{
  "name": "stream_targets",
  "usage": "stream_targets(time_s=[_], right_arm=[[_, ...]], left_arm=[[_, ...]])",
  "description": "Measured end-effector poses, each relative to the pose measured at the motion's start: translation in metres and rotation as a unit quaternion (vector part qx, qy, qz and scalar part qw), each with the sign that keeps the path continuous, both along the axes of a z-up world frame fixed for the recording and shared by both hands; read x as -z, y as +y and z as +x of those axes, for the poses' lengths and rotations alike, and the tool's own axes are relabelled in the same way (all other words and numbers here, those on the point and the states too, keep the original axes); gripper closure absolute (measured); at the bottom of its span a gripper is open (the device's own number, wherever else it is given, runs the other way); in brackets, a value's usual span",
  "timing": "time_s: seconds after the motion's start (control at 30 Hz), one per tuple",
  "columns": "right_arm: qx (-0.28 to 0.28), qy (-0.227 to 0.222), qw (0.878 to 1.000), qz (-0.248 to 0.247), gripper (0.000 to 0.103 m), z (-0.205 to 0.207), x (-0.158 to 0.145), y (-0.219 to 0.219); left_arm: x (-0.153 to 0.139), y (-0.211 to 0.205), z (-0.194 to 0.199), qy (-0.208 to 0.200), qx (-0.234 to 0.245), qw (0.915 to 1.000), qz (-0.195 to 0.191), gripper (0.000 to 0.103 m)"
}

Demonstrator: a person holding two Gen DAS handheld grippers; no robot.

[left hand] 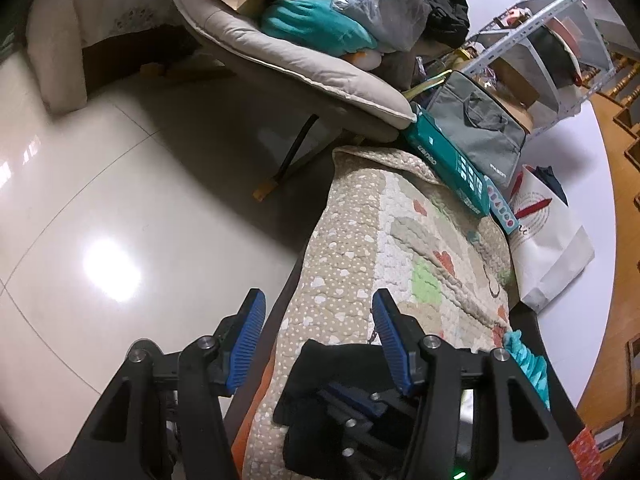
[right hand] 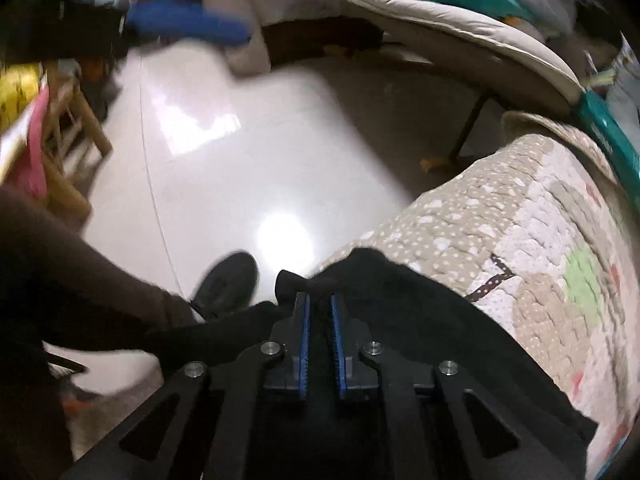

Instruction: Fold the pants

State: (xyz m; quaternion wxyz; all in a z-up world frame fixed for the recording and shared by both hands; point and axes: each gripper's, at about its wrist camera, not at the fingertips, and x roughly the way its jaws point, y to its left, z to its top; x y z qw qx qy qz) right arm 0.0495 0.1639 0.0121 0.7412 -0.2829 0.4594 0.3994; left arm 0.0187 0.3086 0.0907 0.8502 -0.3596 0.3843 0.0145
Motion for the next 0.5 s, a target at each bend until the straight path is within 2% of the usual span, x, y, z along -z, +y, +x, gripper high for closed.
stream_targets(time_s=[0.2,0.23,0.3,0.4,0.47,0.5], right_arm=[[0.055,-0.012,0.998,0.024,0.093,0.031,-0.015,0.008],[0.064,-0.013,0.998,0.023,0.09,0.036,-0.014,0.011],[0.082,0.014,0.996,0.015,0.087,0.048,-0.006,0.016],[0.101,0.027,0.994,0.012,0.073,0.057,0.0,0.013],[0.116,0.025,0.992,0.032,0.054,0.059,-0.01,0.003],[0.124,0.018,0.991,0.043,0.052,0.059,-0.02,-0.005]], left_arm=[[0.005,0.004,0.001,0.007,-0.008,0.9999,-0.012,0.044],[0.006,0.005,0.001,0.008,-0.009,0.9998,-0.013,0.044],[0.009,0.005,0.003,0.011,-0.009,0.9997,-0.018,0.043],[0.013,0.004,0.005,0.019,-0.008,0.9996,-0.02,0.043],[0.014,0.002,0.006,0.024,-0.008,0.9996,-0.012,0.043],[0.015,0.002,0.007,0.025,-0.008,0.9996,-0.008,0.043]])
